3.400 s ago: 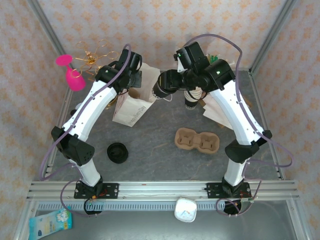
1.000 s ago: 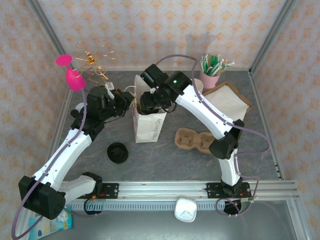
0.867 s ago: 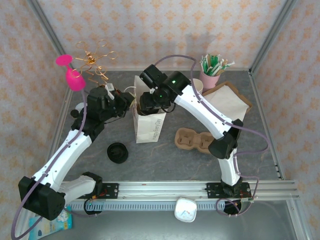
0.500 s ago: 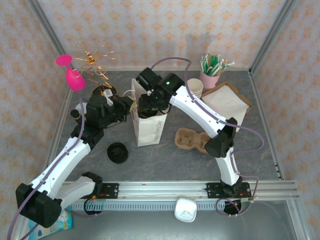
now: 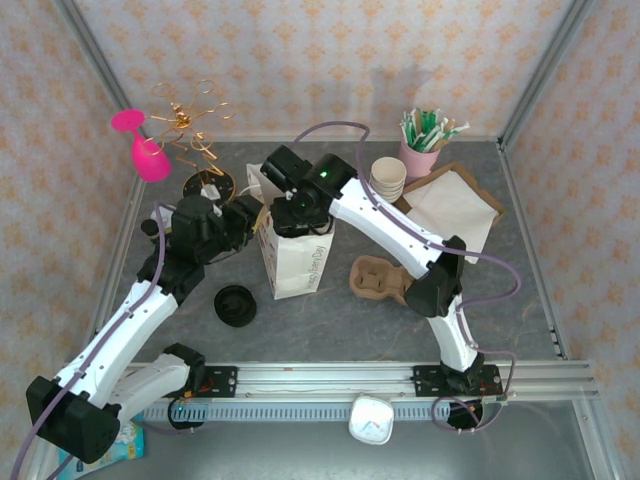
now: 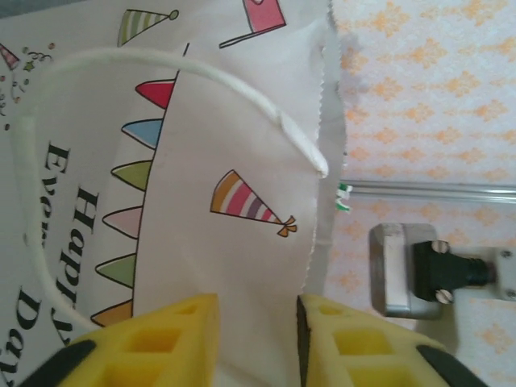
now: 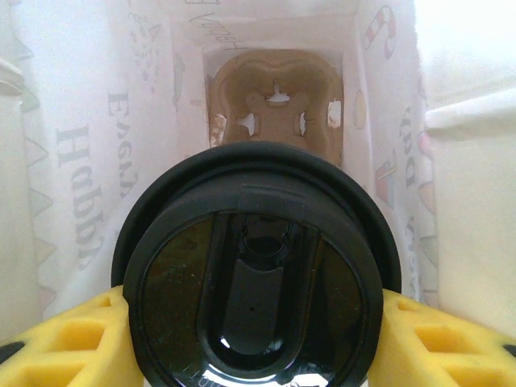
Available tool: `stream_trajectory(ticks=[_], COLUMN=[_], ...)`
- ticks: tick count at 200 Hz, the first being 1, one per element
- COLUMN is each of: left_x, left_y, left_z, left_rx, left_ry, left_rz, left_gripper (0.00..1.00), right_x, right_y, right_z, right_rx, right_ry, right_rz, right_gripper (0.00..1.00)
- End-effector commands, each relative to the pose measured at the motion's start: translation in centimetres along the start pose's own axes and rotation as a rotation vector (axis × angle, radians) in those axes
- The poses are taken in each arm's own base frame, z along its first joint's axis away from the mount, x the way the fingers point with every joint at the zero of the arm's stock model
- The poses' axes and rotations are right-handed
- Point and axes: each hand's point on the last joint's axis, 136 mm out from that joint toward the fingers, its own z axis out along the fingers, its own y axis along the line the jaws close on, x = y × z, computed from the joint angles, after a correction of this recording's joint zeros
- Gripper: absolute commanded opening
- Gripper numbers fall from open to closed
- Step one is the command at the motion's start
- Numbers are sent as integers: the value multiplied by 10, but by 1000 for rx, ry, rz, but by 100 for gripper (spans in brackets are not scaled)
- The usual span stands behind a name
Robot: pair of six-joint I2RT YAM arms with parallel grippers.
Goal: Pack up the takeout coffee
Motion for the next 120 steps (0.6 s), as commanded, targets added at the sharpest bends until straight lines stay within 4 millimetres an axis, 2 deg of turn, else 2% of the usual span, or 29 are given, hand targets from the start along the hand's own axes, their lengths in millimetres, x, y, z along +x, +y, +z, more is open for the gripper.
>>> stream_trajectory(ticks=[1, 23, 33, 66, 120], left_x=[-10, -22, -25, -22, -41], left_y=[1, 7, 4, 3, -10], left_z=[-7, -14, -15, -3, 3], left_rx=[-55, -137, -132, -128, -136], left_ry=[-46, -92, -96, -42, -73], left_rz=[80, 152, 175, 221, 325], left_gripper=[38, 40, 41, 44, 48], right_x=[6, 8, 12, 17, 25], right_y=[-4, -2, 0, 3, -1], right_z=[8, 9, 12, 10, 8], right_rx=[42, 39, 35, 33, 58], right_ry=[12, 19, 32, 38, 38], right_rz=[7, 5, 0, -7, -2], right_gripper=[51, 51, 51, 51, 50])
